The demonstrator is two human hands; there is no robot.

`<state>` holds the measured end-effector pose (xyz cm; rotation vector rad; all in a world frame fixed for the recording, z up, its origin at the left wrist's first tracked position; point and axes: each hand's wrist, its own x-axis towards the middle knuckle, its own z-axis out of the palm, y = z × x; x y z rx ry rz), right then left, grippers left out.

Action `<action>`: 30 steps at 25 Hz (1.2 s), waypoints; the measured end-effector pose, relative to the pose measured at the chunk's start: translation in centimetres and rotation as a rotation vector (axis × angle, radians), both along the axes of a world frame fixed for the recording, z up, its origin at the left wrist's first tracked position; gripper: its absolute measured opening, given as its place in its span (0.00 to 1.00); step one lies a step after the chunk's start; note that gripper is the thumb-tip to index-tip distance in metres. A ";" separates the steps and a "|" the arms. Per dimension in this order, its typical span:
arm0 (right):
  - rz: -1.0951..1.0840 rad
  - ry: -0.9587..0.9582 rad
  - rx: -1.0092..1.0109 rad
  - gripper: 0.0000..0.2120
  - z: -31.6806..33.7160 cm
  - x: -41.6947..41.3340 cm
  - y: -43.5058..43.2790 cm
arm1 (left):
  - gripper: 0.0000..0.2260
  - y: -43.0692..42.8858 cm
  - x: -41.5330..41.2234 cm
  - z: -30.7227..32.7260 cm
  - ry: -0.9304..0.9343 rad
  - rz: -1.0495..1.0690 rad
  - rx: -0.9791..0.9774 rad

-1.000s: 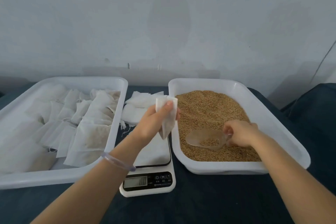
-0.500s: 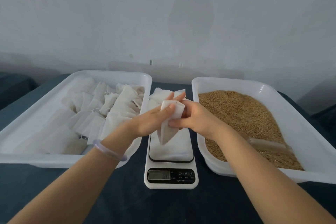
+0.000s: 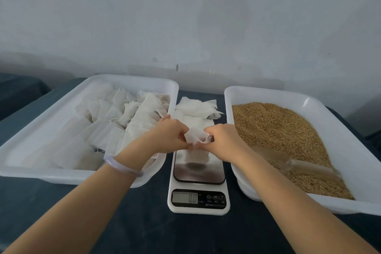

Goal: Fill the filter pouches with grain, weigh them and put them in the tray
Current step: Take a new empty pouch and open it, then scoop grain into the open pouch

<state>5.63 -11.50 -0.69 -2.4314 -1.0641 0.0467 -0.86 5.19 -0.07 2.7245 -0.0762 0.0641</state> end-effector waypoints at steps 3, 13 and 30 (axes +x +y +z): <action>0.014 -0.023 -0.075 0.27 -0.3 0.3 -0.1 | 0.14 0.1 0.4 -0.3 0.045 0.016 0.078; 0.097 -0.201 -0.344 0.13 -0.8 0.8 0.2 | 0.19 -1.5 2.0 -1.2 0.085 0.006 0.425; -0.008 -0.039 -0.130 0.21 -0.3 0.1 0.2 | 0.16 -1.5 0.8 -1.3 -0.039 0.027 0.189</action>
